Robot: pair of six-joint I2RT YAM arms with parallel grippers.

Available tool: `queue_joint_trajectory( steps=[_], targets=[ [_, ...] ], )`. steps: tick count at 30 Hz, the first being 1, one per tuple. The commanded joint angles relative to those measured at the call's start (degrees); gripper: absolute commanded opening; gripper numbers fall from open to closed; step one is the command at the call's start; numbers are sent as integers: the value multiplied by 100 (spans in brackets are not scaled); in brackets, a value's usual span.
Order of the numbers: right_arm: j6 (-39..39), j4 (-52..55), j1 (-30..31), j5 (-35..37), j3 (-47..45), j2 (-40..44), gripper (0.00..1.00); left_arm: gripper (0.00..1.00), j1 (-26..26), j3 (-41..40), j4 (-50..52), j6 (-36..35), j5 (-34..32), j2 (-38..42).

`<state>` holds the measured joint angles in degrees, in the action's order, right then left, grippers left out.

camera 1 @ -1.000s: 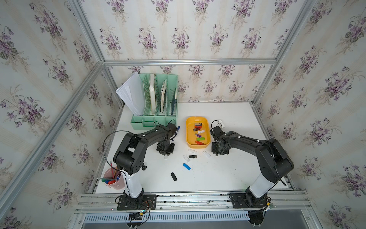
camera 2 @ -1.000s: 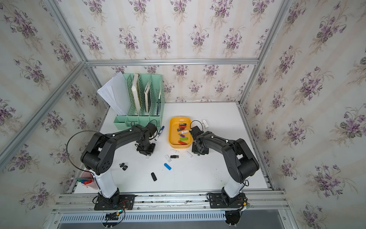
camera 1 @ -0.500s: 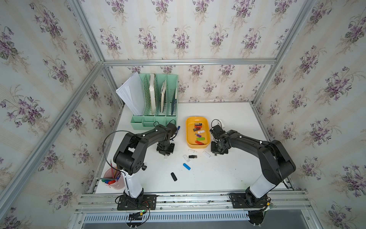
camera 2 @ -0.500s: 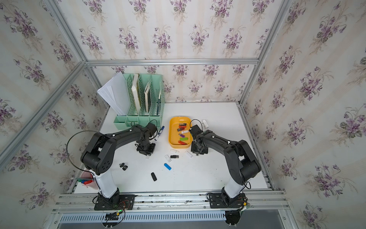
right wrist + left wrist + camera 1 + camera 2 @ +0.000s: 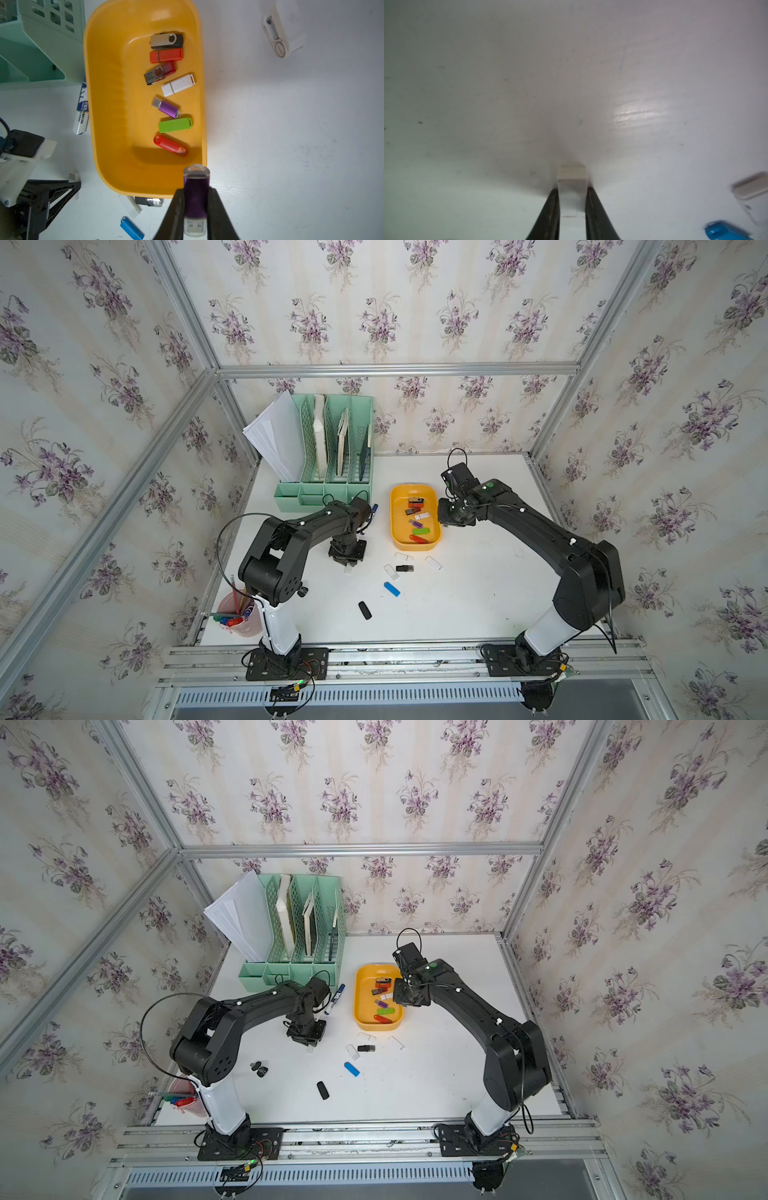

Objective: Put the usb flash drive into the storage box
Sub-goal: Place the USB flash in the storage box.

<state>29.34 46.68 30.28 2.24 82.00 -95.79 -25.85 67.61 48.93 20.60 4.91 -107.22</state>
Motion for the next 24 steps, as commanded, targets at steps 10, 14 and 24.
queue_joint_trajectory(
  steps=[10, 14, 24],
  targets=[
    [-557, 370, 364, -250, 1561, -1647, 16, 25, 7, 15, -52, 67, 53, -193],
    [-583, 343, 369, -122, 1721, -2088, 16, 25, 5, 17, -91, 27, 86, -290],
    [-719, 841, 351, 680, 2472, -3026, 16, 25, 18, -21, -185, -15, 175, -444]
  ],
)
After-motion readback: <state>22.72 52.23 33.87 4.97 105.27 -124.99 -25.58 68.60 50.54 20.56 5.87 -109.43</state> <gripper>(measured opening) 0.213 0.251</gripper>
